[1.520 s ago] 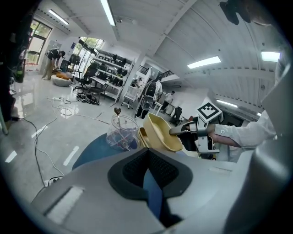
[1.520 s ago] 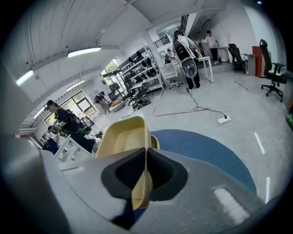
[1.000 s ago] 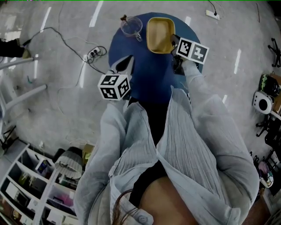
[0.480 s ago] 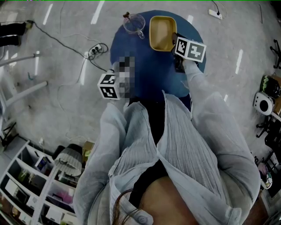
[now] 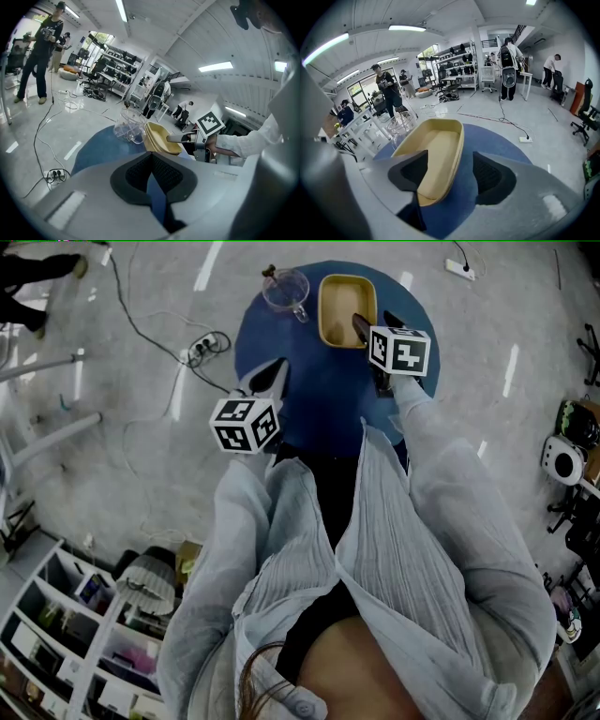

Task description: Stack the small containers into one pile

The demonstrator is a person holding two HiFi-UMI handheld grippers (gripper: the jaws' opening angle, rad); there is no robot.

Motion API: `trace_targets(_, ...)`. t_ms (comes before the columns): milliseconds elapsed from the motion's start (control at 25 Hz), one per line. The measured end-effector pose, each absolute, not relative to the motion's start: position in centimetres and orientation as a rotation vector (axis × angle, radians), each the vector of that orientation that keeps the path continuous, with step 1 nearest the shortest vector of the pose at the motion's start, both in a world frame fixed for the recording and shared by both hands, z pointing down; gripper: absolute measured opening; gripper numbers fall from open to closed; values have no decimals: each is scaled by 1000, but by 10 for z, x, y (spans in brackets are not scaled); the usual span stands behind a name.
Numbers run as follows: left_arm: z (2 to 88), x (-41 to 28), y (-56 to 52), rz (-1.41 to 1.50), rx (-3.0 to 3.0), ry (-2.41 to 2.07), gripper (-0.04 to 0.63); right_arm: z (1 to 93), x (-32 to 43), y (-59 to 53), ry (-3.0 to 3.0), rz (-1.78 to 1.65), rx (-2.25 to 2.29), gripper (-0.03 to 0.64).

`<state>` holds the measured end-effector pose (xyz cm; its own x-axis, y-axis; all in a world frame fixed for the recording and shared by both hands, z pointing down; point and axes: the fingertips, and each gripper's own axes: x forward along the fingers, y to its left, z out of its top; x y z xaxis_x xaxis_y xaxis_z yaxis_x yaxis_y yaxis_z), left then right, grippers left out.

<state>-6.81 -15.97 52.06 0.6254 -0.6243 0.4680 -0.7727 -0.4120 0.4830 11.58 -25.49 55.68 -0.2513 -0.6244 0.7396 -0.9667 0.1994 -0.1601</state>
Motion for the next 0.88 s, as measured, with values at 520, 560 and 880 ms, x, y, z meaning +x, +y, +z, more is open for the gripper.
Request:
trace_targets(520, 516, -68, -155, 284, 2183, -1083, 12, 543, 113, -241, -2064, 892, 1519, 456)
trace_targets(560, 515, -67, -156, 284, 2188, -1083, 12, 541, 112, -238, -2079, 898, 1509, 456)
trace_targets(880, 496, -59, -158, 240, 2233, -1056, 12, 515, 120, -213, -2143, 915, 1544, 457)
